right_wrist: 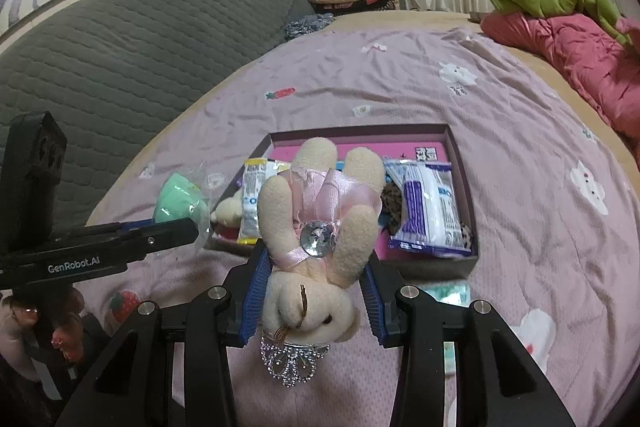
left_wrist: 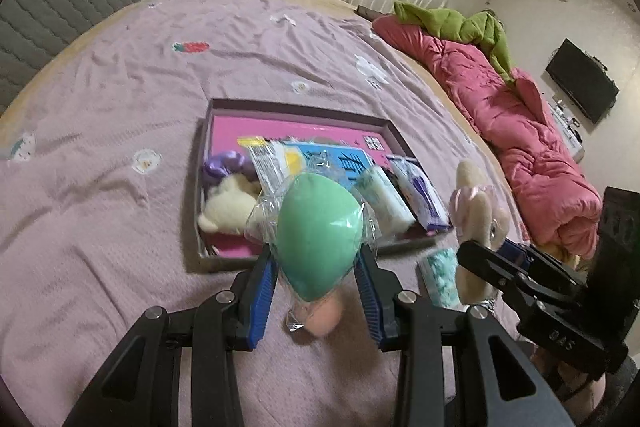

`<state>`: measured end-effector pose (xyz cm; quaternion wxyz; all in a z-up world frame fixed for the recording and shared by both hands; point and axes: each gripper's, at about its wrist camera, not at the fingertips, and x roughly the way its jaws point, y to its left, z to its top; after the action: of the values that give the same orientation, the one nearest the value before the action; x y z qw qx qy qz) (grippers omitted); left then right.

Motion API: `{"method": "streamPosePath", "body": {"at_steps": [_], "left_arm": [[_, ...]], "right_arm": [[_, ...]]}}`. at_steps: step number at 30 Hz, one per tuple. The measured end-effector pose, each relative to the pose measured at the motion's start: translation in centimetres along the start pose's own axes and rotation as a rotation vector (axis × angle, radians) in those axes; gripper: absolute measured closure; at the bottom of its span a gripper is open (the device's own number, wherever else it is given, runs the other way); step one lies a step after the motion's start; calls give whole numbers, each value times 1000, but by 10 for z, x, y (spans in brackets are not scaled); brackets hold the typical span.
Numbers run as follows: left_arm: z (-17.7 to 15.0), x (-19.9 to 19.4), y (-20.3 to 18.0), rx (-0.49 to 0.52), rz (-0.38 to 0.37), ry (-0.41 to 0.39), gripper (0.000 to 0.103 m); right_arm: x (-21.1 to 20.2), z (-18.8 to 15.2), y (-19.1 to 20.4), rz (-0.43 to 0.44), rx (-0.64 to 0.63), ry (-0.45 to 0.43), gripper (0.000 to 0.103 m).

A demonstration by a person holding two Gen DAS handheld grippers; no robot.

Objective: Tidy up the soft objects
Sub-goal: 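Lift and carry the green sponge over the tray with the left tool while the right tool carries the bunny, then lower the green sponge into the tray with the left tool while the right tool lowers the bunny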

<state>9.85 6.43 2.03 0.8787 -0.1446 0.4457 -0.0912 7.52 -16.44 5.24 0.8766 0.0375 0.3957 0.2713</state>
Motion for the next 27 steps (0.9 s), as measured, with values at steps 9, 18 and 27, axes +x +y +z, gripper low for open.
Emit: {"method": "streamPosePath", "body": {"at_steps": [9, 18, 27], "left_arm": [[33, 6, 5, -4, 28, -39, 64], [50, 28, 2, 5, 36, -18, 64], [52, 51, 0, 28, 68, 14, 64]], "right_arm": [[13, 27, 12, 15, -41, -34, 59], [39, 40, 17, 11, -68, -14, 59], [69, 37, 9, 10, -45, 36, 59]]}}
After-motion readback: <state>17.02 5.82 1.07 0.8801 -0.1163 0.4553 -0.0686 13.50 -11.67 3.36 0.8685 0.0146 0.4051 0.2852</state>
